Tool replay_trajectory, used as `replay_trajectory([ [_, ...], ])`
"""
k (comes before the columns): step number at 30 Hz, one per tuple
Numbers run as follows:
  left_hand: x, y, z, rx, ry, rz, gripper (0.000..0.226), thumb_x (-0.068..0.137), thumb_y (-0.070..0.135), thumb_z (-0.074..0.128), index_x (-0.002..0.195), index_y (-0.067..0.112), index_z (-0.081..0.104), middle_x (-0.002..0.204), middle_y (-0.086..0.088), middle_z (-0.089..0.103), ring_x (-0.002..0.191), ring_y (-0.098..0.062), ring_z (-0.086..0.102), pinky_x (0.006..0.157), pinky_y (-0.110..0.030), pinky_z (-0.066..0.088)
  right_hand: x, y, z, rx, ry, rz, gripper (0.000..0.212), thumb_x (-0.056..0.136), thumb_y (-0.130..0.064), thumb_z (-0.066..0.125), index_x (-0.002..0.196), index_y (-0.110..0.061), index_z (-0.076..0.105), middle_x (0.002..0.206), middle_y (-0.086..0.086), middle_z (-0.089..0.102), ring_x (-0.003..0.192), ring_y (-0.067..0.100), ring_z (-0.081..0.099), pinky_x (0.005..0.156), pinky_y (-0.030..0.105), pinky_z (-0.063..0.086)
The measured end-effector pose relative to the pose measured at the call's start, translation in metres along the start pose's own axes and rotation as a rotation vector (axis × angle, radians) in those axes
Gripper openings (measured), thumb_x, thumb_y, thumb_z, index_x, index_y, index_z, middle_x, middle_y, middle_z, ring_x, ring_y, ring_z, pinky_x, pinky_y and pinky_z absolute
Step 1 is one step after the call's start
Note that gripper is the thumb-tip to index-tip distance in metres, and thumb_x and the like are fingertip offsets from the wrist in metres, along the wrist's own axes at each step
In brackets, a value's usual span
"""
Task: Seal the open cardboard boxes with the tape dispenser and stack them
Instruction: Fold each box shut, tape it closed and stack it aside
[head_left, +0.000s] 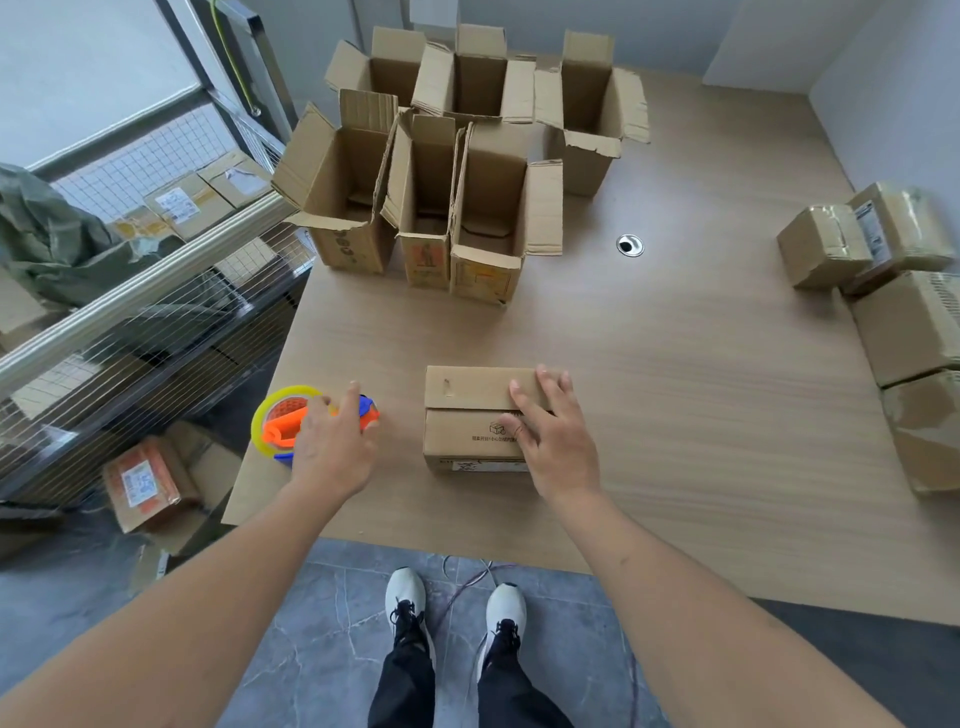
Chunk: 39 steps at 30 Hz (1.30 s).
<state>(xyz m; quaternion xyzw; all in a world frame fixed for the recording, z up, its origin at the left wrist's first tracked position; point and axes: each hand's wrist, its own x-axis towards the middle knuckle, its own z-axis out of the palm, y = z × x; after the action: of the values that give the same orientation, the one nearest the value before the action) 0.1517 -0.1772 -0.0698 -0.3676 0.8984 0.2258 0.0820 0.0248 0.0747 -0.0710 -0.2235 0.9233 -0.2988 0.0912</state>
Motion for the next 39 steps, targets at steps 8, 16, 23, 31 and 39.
replay_trajectory([
  [8,0.019,-0.057,-0.002,0.243,-0.03,0.024,0.083,0.092,0.033,0.073,0.161,0.031,0.026,0.142,-0.024,0.033,0.114,-0.044,0.054,0.092,-0.05,0.05,0.002,-0.013,0.032,0.024,0.19,-0.076,0.042,0.099,-0.035,0.063,0.14,-0.023,0.063,0.16,0.008,0.04,0.153,0.034,0.024,0.118,0.045,0.037],
  [16,0.016,-0.069,0.025,0.362,0.001,0.041,0.084,0.1,0.024,0.058,0.162,0.047,0.005,0.106,-0.005,0.055,0.102,-0.032,0.059,0.118,-0.053,0.021,0.003,-0.015,0.031,0.001,0.164,-0.063,0.044,0.1,-0.031,0.064,0.142,-0.023,0.06,0.161,0.007,0.037,0.154,0.032,0.021,0.121,0.036,0.027],
  [23,0.009,-0.072,0.011,0.24,-0.044,0.102,0.099,0.091,0.033,0.072,0.163,0.038,0.004,0.118,-0.003,0.068,0.114,-0.029,0.064,0.108,-0.046,0.03,0.003,-0.013,0.028,0.009,0.114,-0.034,0.045,0.101,-0.035,0.062,0.145,-0.027,0.057,0.164,0.002,0.032,0.156,0.026,0.015,0.12,0.028,0.018],
  [31,0.001,-0.067,0.002,0.274,0.008,0.104,0.102,0.069,0.033,0.093,0.155,0.016,0.042,0.127,-0.023,0.043,0.115,-0.044,0.045,0.101,-0.051,0.041,0.004,-0.013,0.027,0.027,0.106,-0.032,0.045,0.101,-0.037,0.061,0.145,-0.028,0.057,0.165,0.001,0.031,0.157,0.025,0.014,0.122,0.03,0.02],
  [39,0.007,-0.074,0.023,0.289,0.056,0.076,0.113,0.061,0.035,0.097,0.157,0.019,0.04,0.134,-0.018,0.05,0.123,-0.047,0.043,0.103,-0.057,0.037,0.003,-0.013,0.029,0.016,0.126,-0.054,0.044,0.102,-0.033,0.061,0.144,-0.024,0.058,0.163,0.005,0.034,0.156,0.03,0.016,0.122,0.032,0.021],
])
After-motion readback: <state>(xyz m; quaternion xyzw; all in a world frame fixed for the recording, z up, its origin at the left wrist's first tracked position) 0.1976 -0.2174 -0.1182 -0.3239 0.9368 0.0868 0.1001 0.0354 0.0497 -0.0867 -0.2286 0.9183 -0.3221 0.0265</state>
